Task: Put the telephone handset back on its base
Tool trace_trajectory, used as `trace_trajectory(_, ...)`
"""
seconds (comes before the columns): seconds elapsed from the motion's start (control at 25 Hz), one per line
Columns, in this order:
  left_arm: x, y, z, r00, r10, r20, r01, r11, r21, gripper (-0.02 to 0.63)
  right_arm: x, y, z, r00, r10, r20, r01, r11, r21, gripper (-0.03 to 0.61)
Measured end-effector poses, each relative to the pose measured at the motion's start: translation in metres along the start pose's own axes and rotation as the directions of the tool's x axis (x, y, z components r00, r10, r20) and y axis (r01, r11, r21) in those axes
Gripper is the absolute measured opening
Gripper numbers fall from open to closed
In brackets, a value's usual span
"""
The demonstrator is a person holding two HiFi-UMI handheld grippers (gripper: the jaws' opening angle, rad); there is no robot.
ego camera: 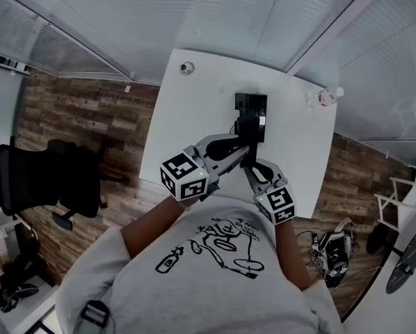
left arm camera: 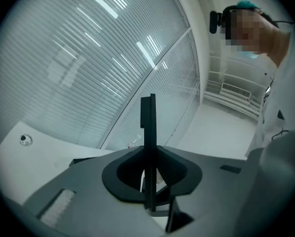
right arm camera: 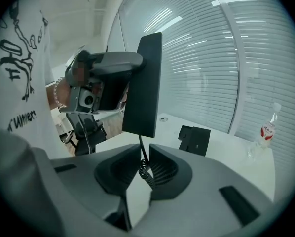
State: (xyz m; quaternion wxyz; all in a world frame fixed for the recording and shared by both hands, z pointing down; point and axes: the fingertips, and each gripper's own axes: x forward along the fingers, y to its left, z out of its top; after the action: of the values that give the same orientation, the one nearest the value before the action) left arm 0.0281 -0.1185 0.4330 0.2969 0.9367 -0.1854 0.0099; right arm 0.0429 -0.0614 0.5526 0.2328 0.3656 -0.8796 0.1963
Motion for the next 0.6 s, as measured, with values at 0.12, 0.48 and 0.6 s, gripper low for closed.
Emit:
trace_trajectory(0.12,0.004,0.009,-0.012,0.999,-0.036,-0.009,0.035,0.997,-0.074,0.067,0.0,0.005,-0.012,1.0,0.019,-0.023,-0.019,1.0,0.004,0.018)
trace_trajectory(0.48,0.023,0.037,-0.049,0.985,-0.141,-0.097,0.123,0.978,-0.171,0.071,0.002,0.006,-0.043,0.994,-0.001,-0.112,0.002,1.0,0.004,0.011)
trace_trajectory(0.6,0.029,0.051,-0.061,0.982,-0.141,-0.126,0.116,0.974,-0.193,0.08,0.005,0.006,-0.051,0.99,-0.003,-0.141,0.003,1.0,0.002,0.009)
